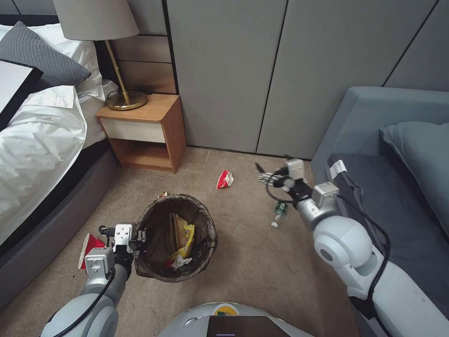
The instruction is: Pick up the trash bin, then pick up the garbage from the floor and place it into the trash bin.
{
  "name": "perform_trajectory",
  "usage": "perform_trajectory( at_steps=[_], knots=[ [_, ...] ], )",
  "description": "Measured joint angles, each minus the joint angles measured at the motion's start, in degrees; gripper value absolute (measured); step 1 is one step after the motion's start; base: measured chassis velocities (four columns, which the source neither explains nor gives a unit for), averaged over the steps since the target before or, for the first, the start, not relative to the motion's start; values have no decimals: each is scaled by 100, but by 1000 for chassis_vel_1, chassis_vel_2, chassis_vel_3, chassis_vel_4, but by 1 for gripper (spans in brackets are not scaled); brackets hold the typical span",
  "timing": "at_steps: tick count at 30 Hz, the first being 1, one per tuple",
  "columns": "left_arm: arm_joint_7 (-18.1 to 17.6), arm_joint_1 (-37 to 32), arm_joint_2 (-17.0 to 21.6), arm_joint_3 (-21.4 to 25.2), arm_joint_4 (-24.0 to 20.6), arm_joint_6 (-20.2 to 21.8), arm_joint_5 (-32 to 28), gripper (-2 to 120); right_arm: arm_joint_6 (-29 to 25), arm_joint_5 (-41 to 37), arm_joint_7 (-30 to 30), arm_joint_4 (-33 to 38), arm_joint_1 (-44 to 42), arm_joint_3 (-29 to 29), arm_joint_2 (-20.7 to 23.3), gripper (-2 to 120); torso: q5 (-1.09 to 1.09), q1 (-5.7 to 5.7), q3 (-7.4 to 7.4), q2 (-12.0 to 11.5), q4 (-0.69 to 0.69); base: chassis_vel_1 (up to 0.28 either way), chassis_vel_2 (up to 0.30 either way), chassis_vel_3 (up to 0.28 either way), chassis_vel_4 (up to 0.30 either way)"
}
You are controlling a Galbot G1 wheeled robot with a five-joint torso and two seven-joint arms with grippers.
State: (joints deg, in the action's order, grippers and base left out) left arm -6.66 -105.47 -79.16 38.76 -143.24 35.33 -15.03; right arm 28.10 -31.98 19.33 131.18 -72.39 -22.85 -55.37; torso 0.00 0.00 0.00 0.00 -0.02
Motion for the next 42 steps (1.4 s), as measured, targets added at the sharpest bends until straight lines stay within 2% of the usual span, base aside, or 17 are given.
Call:
perform_trajectory(
  at_steps=[10, 14, 25, 28, 32, 42],
  knots=[
    [-5, -33, -77, -1, 0, 9, -13, 5, 322, -336, 833, -643, -15, -245, -605, 100, -1, 0, 0, 0, 3, 0, 0, 0, 0],
    [-7, -70, -76, -32, 0, 11, 2, 5, 598, -1100, 1186, -1114, 238, -180, -855, 100, -1, 0, 0, 0, 2, 0, 0, 0, 0],
    [-10, -126, -89, -41, 0, 10, 55, 5, 710, -1972, 1538, -2096, 830, 113, -1213, 100, -1, 0, 1, 0, 2, 0, 0, 0, 0],
    [-9, -138, -87, -46, 0, 4, 80, 5, 828, -2439, 1978, -2353, 1021, 201, -1356, 100, -1, 0, 1, 0, 3, 0, 0, 0, 0],
    [-6, -143, -61, -41, 0, -1, 81, 5, 857, -2614, 2273, -2548, 1150, 275, -1439, 100, -1, 0, 0, 0, 2, 0, 0, 0, 0],
    [0, -144, -7, -23, 0, -3, 61, 5, 791, -2239, 2246, -3221, 1445, 485, -1451, 100, -1, 0, 1, 0, 3, 0, 0, 0, 0]
  ],
)
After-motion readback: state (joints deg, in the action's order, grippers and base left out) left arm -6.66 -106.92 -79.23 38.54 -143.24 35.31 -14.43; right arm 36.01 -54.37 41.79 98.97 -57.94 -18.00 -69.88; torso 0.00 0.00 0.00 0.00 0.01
